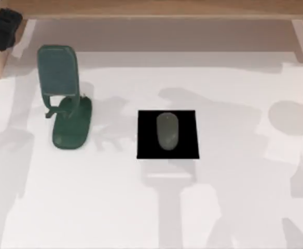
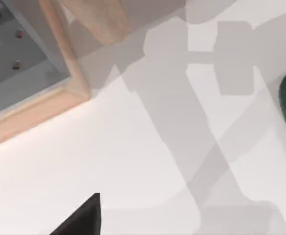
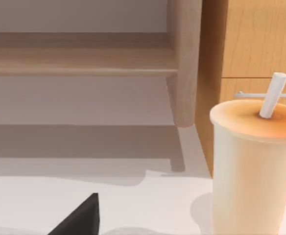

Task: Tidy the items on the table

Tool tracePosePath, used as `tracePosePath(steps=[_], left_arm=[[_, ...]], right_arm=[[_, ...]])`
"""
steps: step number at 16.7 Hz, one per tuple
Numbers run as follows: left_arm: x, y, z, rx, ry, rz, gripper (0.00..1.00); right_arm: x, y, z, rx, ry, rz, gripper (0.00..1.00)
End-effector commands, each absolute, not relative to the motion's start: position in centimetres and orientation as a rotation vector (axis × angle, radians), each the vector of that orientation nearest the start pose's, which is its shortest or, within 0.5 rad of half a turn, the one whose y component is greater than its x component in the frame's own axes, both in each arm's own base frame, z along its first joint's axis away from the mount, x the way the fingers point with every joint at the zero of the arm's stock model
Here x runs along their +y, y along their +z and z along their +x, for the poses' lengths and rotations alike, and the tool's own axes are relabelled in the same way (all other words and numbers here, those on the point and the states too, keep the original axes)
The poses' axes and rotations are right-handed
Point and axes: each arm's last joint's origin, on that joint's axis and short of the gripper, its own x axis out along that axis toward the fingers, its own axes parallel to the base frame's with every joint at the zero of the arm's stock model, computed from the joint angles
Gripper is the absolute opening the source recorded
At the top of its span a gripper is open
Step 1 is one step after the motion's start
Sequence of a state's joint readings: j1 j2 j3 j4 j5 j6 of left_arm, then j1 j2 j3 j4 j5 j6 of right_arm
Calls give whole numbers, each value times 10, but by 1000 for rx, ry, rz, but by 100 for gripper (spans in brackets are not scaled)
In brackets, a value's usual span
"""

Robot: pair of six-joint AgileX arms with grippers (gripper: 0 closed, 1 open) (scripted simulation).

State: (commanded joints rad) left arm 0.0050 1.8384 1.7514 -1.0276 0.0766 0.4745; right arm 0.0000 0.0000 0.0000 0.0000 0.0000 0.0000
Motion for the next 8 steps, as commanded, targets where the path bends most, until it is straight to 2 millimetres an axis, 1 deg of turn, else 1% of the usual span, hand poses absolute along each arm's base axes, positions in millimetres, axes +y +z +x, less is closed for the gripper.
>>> tracePosePath(steps=[2, 4, 6, 8], left_arm=[[46, 275, 369, 1171, -324, 446, 100], [80, 240, 344, 1286, -356, 489, 100], [105, 209, 319, 1391, -402, 502, 100], [120, 187, 297, 1467, -447, 496, 100]], right_arm=[[-1, 160, 106, 0, 0, 0, 100], [-1, 160, 106, 0, 0, 0, 100], [-1, 160, 106, 0, 0, 0, 100], [-1, 160, 106, 0, 0, 0, 100]])
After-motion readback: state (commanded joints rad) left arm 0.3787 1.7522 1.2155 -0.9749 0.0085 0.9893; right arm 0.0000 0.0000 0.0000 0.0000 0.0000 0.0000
